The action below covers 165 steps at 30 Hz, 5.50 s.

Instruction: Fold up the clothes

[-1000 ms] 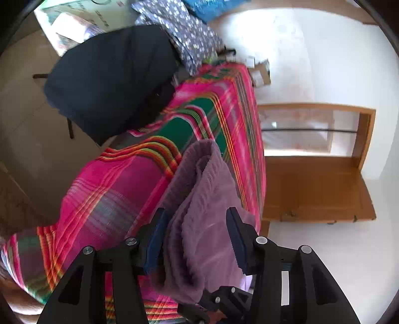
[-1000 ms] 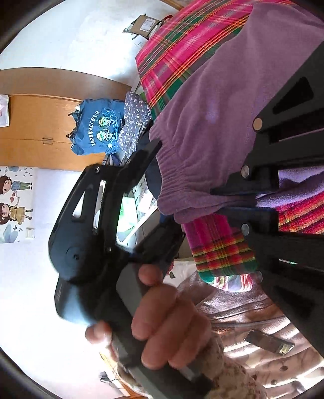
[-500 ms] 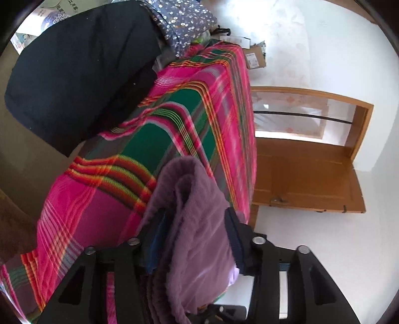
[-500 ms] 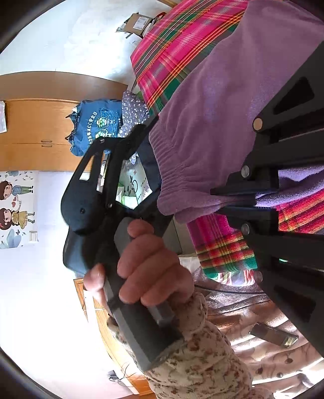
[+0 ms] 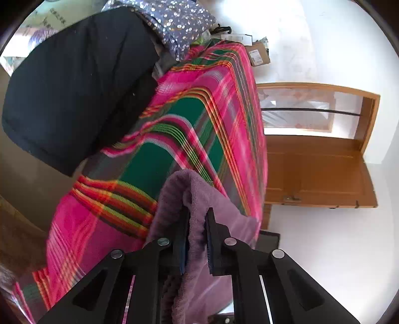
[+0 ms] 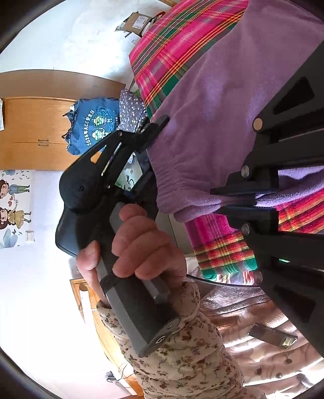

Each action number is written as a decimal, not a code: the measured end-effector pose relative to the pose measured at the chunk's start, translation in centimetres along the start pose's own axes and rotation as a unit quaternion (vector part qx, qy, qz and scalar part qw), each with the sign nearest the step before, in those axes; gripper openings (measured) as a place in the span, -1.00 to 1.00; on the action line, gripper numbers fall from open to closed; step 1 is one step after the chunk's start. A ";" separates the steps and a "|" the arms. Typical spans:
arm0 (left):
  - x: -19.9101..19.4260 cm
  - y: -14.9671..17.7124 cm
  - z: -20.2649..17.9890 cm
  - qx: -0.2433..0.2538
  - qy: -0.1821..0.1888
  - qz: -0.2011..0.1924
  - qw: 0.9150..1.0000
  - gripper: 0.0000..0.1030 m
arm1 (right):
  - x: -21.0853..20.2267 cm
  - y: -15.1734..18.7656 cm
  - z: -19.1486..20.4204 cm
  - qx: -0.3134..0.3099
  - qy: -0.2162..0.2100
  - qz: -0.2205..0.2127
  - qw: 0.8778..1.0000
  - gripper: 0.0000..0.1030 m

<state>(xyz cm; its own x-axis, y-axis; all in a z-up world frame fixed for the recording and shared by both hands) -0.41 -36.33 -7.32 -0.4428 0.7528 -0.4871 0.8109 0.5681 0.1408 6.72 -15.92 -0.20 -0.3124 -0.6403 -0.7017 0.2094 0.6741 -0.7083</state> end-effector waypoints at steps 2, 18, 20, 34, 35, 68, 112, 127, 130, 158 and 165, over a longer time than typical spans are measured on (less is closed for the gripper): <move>-0.1 -0.3 0.2 -0.004 0.002 0.003 1.000 -0.77 | 0.7 0.0 0.1 -0.001 0.002 0.012 1.000 -0.86; -0.8 0.9 -2.2 0.010 -0.031 -0.018 0.999 -0.77 | -0.8 -0.2 -0.6 0.042 -0.011 -0.006 0.999 -0.87; -1.2 1.4 -3.2 0.016 -0.033 -0.023 0.999 -0.77 | -1.8 -0.3 -0.7 0.047 -0.010 -0.021 0.999 -0.87; -0.9 5.8 -10.9 0.079 -0.050 -0.035 0.995 -0.77 | -8.6 0.4 -2.5 0.081 0.007 -0.091 0.993 -0.87; -0.7 6.1 -11.4 0.084 -0.053 -0.034 0.995 -0.77 | -9.2 0.5 -2.6 0.085 0.008 -0.096 0.992 -0.87; 14.6 15.5 -19.7 0.163 -0.123 0.063 0.977 -0.77 | -20.0 12.3 -7.3 0.219 0.090 -0.110 0.965 -0.87; 11.1 17.1 -17.1 0.160 -0.101 0.055 0.980 -0.43 | -19.1 20.1 -17.4 0.389 -0.034 -0.122 0.913 0.17; 9.0 14.7 -11.4 0.105 -0.121 0.014 0.987 -0.29 | -19.8 20.0 -19.8 0.440 -0.041 -0.129 0.888 -0.50; 9.1 14.6 -10.9 0.104 -0.127 0.017 0.986 -0.29 | -21.0 20.2 -19.9 0.454 -0.038 -0.140 0.879 -0.53; 10.7 14.9 -9.9 0.112 -0.163 0.015 0.980 -0.29 | -24.6 22.3 -21.5 0.452 0.064 -0.146 0.878 -0.42; 10.2 14.7 -9.6 0.109 -0.161 0.012 0.981 -0.29 | -21.0 18.5 -22.8 0.423 0.034 -0.115 0.898 -0.33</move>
<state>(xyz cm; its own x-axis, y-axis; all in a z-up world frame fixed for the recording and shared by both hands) 3.33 -17.07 -1.98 -0.3065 0.6007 -0.7384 0.8977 0.4404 -0.0142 -3.95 18.38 3.22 -0.4868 -0.6842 -0.5431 0.7519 -0.0117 -0.6591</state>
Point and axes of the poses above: each gripper's, at about its wrist camera, not at the fingertips, and x roughly the way its jaws point, z to its left, y to its underside, the point moved 3 cm from there along x, roughly the way its jaws point, and after that the axes turned 6 degrees about -x, right-handed, at the moved point
